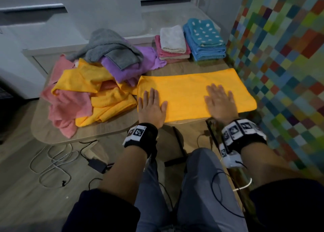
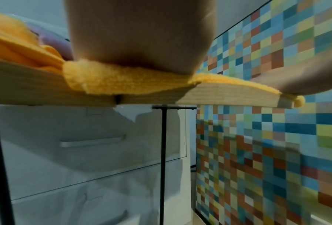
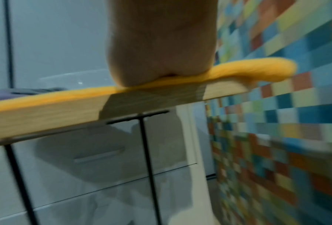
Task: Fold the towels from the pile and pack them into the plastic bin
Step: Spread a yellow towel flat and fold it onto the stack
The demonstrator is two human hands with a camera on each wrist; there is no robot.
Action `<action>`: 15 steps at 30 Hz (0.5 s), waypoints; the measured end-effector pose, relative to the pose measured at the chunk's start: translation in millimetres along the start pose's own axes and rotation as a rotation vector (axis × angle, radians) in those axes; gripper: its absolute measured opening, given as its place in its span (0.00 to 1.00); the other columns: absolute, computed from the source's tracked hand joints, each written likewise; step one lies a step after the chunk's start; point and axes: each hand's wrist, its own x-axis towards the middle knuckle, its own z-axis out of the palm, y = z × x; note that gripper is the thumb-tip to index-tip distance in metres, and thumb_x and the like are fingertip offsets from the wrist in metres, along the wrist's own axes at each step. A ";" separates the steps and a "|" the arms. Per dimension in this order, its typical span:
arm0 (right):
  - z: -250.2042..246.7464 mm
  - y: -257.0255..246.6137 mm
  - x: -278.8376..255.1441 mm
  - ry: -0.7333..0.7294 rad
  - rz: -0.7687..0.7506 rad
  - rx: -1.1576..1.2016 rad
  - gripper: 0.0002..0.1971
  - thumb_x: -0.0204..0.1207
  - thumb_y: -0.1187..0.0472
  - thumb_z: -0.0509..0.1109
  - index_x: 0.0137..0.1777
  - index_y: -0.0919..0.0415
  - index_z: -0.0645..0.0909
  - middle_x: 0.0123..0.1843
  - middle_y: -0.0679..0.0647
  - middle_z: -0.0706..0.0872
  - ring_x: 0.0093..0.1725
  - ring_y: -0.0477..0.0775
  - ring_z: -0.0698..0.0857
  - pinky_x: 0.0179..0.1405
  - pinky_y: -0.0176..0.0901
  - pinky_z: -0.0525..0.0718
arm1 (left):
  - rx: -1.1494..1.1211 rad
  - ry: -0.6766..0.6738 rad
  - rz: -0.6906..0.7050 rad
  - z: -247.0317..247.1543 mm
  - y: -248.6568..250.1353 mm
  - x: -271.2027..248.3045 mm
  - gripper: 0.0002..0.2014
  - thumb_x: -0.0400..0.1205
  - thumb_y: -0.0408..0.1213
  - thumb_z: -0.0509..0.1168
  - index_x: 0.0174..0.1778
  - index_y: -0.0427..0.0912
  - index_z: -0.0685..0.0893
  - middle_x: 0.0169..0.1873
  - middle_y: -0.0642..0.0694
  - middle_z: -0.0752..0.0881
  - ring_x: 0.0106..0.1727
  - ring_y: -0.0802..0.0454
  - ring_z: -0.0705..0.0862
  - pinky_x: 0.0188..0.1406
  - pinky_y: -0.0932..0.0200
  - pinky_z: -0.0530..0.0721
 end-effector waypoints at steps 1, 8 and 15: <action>-2.8 14.7 -5.1 0.034 0.039 0.010 0.27 0.87 0.46 0.42 0.83 0.55 0.54 0.85 0.50 0.51 0.84 0.54 0.48 0.81 0.57 0.43 | 0.001 0.014 -0.001 0.5 -2.3 -1.2 0.30 0.87 0.54 0.39 0.83 0.42 0.45 0.83 0.47 0.45 0.84 0.46 0.41 0.81 0.47 0.36; -4.9 34.6 -18.4 0.191 0.107 0.125 0.21 0.87 0.57 0.49 0.78 0.59 0.68 0.82 0.56 0.63 0.82 0.62 0.55 0.79 0.63 0.49 | 0.042 0.070 -0.019 1.9 -17.3 -9.7 0.29 0.87 0.52 0.39 0.83 0.43 0.47 0.83 0.48 0.47 0.84 0.48 0.44 0.81 0.48 0.41; -17.1 19.9 -11.4 0.156 0.072 0.180 0.19 0.85 0.69 0.53 0.73 0.61 0.75 0.78 0.62 0.69 0.79 0.66 0.61 0.78 0.62 0.55 | 0.103 -0.019 -0.033 -14.8 -40.7 -1.8 0.28 0.87 0.52 0.38 0.83 0.46 0.44 0.83 0.52 0.43 0.84 0.52 0.42 0.81 0.50 0.48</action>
